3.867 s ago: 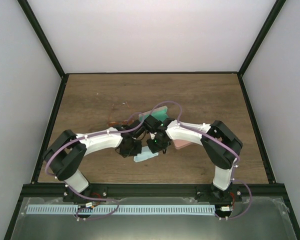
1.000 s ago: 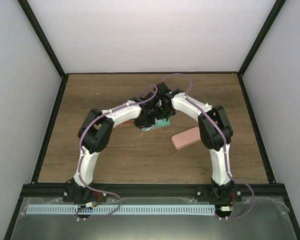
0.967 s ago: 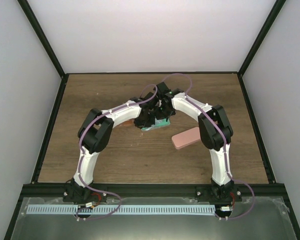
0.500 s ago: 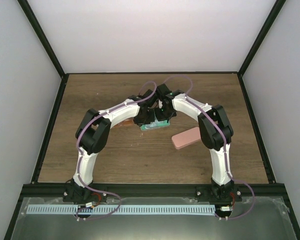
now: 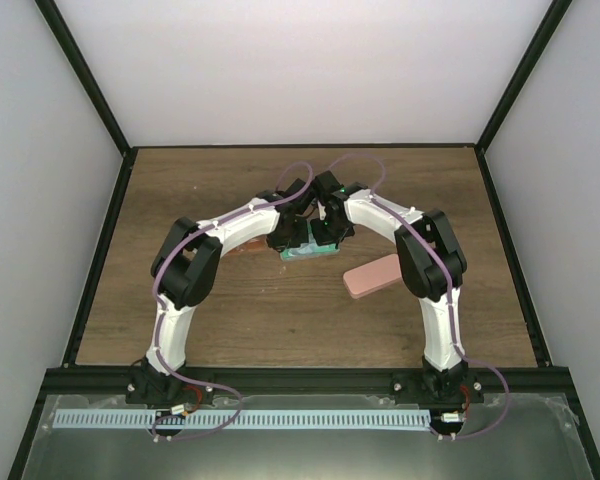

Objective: Organize the sunglasses
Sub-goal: Place the glasses cleaning cloth in the sunglasses case.

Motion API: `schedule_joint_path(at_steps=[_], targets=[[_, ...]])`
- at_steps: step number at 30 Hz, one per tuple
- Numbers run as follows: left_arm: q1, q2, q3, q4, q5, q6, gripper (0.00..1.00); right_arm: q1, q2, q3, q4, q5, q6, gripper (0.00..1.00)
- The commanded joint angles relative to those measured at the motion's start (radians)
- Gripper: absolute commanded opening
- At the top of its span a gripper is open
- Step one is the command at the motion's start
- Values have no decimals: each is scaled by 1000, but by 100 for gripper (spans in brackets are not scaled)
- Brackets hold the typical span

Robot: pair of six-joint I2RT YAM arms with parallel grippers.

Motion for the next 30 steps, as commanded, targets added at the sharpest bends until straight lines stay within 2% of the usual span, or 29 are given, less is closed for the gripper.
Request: schedule_joint_path(at_steps=[1, 21, 30], targets=[[4, -42, 5, 28, -35, -17, 6, 8, -29, -1, -9, 10, -5, 1], [16, -94, -9, 1, -102, -5, 11, 8, -116, -14, -38, 1, 6, 1], [21, -102, -36, 15, -99, -11, 13, 8, -119, -75, -17, -10, 8, 1]])
